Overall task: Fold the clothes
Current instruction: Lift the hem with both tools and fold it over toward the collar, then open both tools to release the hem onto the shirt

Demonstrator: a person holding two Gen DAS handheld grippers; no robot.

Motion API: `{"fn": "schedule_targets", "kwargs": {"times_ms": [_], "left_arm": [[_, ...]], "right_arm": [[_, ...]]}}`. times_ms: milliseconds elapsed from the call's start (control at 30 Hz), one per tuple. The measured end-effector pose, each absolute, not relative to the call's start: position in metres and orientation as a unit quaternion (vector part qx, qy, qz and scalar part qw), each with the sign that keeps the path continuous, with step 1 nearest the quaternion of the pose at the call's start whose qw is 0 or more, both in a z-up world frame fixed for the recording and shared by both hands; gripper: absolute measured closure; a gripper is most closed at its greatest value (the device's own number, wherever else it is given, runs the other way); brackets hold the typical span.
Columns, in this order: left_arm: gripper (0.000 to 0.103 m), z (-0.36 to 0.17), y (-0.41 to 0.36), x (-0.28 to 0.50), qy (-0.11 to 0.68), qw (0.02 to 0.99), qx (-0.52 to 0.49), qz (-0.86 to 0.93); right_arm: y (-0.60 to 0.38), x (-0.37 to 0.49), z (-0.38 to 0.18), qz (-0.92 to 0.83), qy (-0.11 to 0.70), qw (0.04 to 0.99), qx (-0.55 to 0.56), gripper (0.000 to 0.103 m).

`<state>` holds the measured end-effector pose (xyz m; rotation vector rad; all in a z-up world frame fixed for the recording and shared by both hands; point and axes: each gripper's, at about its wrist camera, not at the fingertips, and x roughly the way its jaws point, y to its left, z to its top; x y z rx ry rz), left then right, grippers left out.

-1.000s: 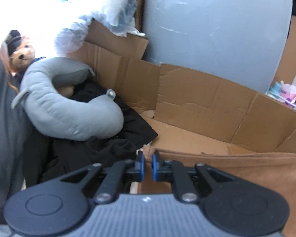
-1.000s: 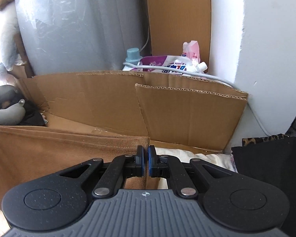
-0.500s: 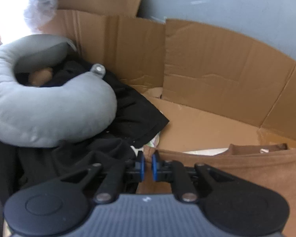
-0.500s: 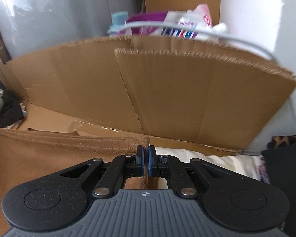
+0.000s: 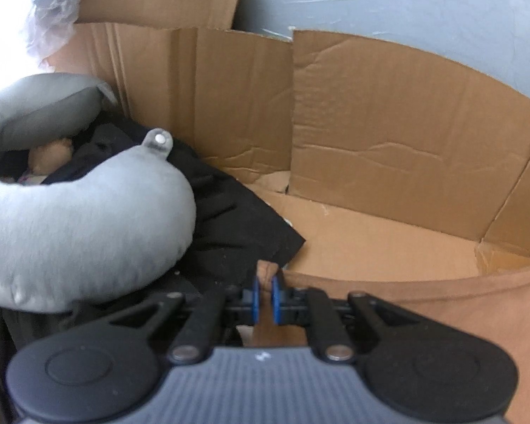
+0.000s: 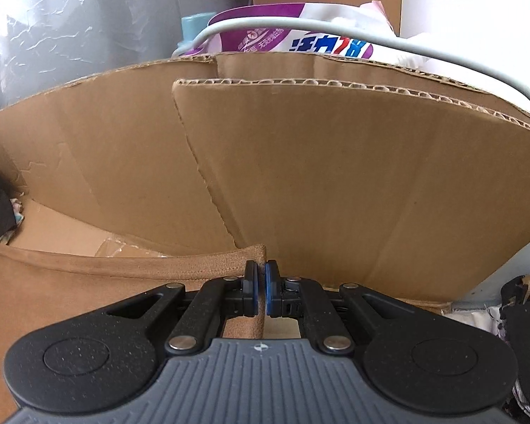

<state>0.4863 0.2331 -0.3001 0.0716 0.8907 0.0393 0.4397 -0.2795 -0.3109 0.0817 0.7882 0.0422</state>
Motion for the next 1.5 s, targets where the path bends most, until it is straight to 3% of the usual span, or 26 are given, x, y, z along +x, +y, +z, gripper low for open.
{"fn": "schedule_targets", "kwargs": {"times_ms": [533,800,867,933,1000,1133,1200,1500], "left_arm": [[0.095,-0.32,0.223,0.518,0.43,0.901,0.053,0.023],[0.089,-0.319,0.224,0.519,0.437,0.897,0.054,0.036],[0.088,-0.312,0.226,0.513,0.434,0.899,0.047,0.025],[0.086,-0.306,0.225,0.505,0.431,0.901,0.056,0.016],[0.084,-0.298,0.225,0.495,0.43,0.901,0.057,0.011],[0.077,-0.281,0.23,0.465,0.421,0.906,0.043,0.0],[0.072,-0.273,0.234,0.447,0.418,0.908,0.034,-0.003],[0.072,-0.261,0.245,0.36,0.426,0.904,0.026,-0.011]], "right_arm": [[-0.263,0.46,-0.338,-0.017,0.386,0.922,0.027,0.101],[-0.263,0.457,-0.351,-0.032,0.394,0.917,0.059,0.097],[-0.266,0.452,-0.35,-0.021,0.396,0.915,0.07,0.095],[-0.268,0.44,-0.349,-0.011,0.396,0.915,0.081,0.08],[-0.271,0.428,-0.347,0.0,0.396,0.913,0.093,0.074],[-0.274,0.402,-0.344,0.03,0.397,0.91,0.116,0.065],[-0.275,0.384,-0.34,0.048,0.394,0.909,0.125,0.064],[-0.308,0.309,-0.304,0.074,0.392,0.908,0.128,0.061]]}}
